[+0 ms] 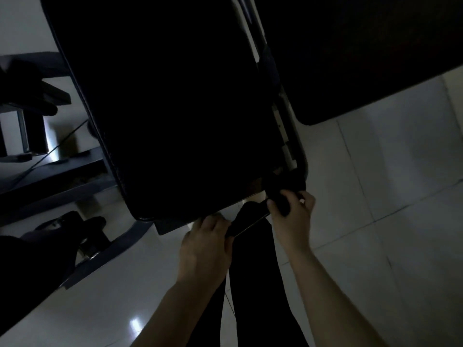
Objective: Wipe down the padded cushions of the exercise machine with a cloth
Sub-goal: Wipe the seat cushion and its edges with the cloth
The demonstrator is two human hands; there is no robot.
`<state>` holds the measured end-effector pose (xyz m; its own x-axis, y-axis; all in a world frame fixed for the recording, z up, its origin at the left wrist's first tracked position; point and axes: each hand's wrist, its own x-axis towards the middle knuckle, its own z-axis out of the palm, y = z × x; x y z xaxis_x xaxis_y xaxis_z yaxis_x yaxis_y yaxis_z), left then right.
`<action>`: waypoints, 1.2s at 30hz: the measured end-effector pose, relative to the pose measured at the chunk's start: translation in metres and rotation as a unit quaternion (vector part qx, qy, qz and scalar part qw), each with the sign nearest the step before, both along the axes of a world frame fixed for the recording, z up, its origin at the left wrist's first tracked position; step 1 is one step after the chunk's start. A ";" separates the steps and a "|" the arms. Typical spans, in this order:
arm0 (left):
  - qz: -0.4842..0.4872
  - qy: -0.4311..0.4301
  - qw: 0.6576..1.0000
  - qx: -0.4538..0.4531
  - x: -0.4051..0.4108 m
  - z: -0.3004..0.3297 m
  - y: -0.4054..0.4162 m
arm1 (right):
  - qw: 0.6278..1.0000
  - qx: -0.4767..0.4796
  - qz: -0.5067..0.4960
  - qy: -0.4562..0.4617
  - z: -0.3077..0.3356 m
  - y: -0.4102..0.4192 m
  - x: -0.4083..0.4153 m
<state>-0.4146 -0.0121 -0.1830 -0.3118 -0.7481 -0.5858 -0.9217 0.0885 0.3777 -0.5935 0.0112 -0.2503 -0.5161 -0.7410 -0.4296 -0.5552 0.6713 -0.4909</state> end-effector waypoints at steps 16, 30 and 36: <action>0.032 -0.094 0.970 -0.224 0.028 -0.019 -0.169 | 0.990 0.069 0.111 0.048 -0.059 -0.148 -0.078; 0.045 -0.016 0.979 -0.199 0.035 -0.009 -0.175 | 0.998 0.053 0.023 0.000 0.064 -0.066 -0.015; 0.232 0.133 0.929 -0.255 0.058 0.005 -0.213 | 0.979 -0.165 0.116 0.019 0.109 -0.138 0.071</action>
